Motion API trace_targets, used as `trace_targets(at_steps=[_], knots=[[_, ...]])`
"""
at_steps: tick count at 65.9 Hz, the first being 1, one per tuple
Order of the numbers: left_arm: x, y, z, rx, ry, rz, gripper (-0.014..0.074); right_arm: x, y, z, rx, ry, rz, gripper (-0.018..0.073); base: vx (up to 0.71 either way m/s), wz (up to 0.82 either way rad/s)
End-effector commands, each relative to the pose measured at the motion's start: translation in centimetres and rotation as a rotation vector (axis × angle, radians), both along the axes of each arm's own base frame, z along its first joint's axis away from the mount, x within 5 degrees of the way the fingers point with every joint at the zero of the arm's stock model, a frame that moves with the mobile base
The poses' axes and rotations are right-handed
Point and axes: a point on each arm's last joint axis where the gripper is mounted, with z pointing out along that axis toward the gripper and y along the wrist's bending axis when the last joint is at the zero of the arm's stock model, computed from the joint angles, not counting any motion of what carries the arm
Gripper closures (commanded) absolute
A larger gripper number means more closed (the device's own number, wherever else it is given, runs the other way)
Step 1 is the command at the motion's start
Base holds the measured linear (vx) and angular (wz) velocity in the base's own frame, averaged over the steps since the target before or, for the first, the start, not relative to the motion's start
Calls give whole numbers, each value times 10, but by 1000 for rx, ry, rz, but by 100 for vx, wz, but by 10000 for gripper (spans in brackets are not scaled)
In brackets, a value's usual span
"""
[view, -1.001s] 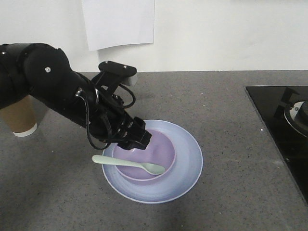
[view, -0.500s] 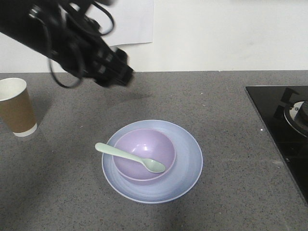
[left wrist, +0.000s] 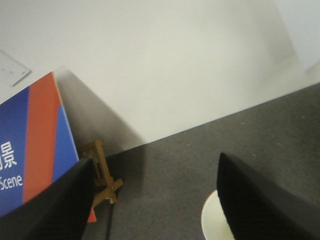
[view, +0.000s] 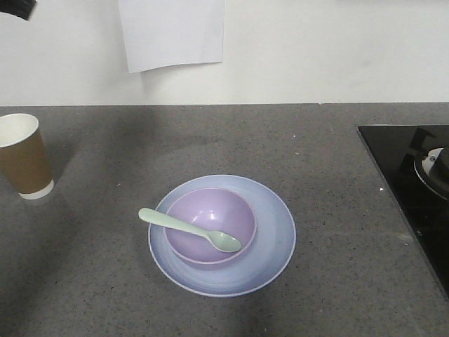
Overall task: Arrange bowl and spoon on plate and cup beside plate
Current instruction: 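Release the spoon and raise the left gripper away from the bowl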
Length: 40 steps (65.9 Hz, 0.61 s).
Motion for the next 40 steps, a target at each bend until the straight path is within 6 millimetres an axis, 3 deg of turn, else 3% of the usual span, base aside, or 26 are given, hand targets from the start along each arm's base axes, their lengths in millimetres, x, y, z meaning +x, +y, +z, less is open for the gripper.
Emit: trace_targets(at_steps=[1,17,40], knots=[[-7,27,23,-48,-135,38,94,3,1,9,19,-29,-4,565,0,0],[15,86,2,-331,-70,112,94,4,2,4,-1,20,3,565,0,0],[68,120,-72,-577,245,178,94,4,2,2,-12,49,7,565,0,0]])
